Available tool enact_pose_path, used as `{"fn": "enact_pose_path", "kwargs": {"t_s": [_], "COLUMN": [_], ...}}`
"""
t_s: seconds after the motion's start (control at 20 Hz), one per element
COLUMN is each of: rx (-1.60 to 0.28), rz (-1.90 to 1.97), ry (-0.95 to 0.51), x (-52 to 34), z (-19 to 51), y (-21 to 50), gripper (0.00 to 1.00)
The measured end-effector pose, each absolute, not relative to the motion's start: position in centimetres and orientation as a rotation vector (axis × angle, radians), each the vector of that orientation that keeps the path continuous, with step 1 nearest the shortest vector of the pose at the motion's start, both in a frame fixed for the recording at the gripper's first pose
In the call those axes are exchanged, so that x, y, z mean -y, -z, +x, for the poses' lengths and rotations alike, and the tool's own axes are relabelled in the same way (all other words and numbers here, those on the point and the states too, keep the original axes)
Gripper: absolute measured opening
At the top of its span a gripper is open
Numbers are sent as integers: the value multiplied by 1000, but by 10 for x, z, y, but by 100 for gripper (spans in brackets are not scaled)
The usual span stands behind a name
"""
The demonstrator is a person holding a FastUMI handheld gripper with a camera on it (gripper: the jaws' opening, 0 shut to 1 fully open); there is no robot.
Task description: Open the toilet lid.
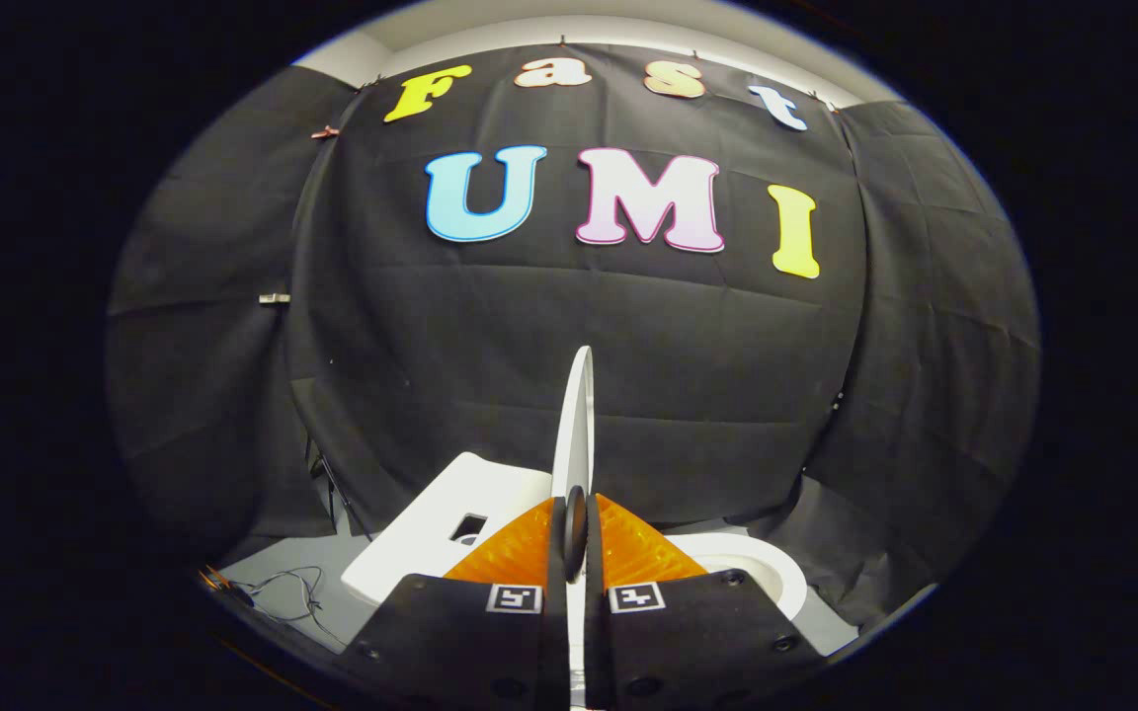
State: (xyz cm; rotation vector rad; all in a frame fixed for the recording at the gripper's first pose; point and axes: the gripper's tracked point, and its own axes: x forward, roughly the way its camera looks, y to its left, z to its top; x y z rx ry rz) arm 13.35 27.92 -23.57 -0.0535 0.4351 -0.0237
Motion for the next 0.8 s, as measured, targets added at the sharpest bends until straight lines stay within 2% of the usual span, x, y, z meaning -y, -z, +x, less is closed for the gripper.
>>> {"fn": "enact_pose_path", "kwargs": {"t_s": [0.55,0.8], "rx": [-482,-466], "rz": [-102,-29], "ry": [-61,-127], "x": [-332,-347], "z": [134,129], "y": [242,229], "gripper": [10,62]}}
